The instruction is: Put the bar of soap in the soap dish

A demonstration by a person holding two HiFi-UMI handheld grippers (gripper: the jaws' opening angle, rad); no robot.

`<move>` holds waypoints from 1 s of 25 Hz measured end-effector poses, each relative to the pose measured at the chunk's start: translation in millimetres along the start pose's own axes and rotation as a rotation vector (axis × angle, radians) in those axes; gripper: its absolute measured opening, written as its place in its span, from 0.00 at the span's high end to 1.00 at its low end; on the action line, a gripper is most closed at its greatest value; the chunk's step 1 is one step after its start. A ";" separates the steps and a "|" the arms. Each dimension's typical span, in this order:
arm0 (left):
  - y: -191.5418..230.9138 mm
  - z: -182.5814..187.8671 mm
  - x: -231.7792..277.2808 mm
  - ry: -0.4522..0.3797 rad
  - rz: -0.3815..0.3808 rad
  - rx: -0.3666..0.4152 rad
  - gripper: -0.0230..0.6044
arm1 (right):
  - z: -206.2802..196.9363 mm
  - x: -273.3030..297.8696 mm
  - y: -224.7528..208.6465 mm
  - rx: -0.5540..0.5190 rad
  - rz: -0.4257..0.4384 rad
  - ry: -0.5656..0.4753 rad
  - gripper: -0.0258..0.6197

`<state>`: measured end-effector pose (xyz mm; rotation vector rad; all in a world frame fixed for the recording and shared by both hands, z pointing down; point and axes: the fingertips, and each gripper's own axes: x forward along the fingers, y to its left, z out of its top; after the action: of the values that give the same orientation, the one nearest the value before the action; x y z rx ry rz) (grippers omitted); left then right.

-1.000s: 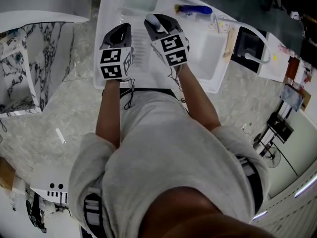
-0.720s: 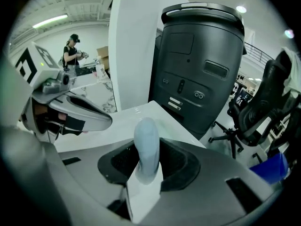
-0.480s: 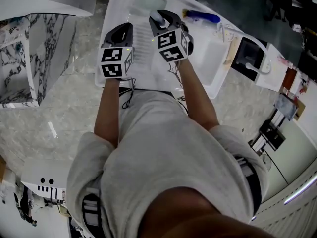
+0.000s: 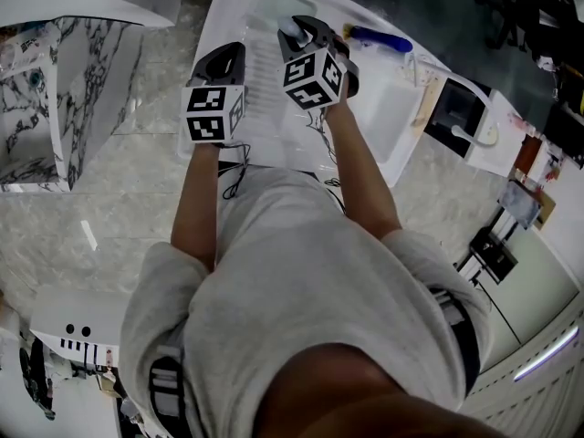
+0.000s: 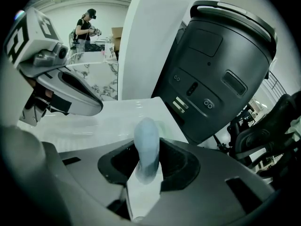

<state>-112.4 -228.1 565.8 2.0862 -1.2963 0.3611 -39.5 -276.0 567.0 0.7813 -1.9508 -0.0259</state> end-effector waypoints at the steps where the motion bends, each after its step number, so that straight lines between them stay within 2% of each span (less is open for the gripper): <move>1: 0.6 0.2 0.3 0.001 0.000 -0.001 0.93 | 0.7 1.8 -0.5 -0.006 0.002 0.004 0.78; 13: 17.3 9.6 3.2 -0.007 0.021 -0.013 0.93 | 2.7 29.3 -0.2 -0.145 0.020 0.094 0.78; 25: 22.8 18.8 5.1 -0.018 0.028 -0.011 0.93 | -2.1 51.2 -3.3 -0.180 0.052 0.164 0.78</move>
<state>-131.8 -250.8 563.0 2.0689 -1.3366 0.3472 -51.4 -305.2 607.6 0.5951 -1.7844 -0.1008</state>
